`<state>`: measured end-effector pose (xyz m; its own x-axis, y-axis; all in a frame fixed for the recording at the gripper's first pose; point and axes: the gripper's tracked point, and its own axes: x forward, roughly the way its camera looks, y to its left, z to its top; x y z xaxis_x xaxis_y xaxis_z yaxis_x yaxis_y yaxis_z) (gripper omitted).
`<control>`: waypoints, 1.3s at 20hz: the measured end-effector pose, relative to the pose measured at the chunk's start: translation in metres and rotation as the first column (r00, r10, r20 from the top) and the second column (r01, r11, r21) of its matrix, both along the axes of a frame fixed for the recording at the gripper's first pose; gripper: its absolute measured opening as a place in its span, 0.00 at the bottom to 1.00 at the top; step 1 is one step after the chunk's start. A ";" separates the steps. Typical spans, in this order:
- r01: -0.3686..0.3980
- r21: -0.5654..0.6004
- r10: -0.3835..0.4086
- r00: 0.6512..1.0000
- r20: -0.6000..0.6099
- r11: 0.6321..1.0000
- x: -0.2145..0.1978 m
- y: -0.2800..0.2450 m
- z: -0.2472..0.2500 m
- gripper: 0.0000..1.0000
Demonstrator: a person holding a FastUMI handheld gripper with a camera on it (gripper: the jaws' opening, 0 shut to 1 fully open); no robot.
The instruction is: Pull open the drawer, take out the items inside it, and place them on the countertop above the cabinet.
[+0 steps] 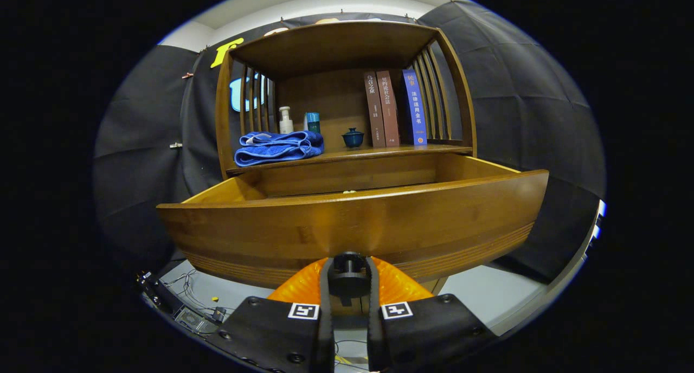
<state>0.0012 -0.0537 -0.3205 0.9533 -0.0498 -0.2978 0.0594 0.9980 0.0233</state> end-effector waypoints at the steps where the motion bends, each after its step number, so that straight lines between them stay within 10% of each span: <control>1: -0.003 -0.005 0.003 1.000 0.000 1.000 0.000 0.000 -0.001 0.27; 6: 0.037 0.004 -0.037 0.998 -0.048 0.999 -0.003 -0.006 -0.011 0.45; 9: 0.057 0.001 -0.056 0.991 -0.118 0.998 -0.013 -0.008 -0.015 1.00; 18: 0.011 0.016 -0.006 0.962 -0.273 1.000 -0.019 0.001 0.079 0.99; 26: 0.053 0.075 -0.018 0.916 -0.402 0.996 0.107 -0.007 0.100 0.98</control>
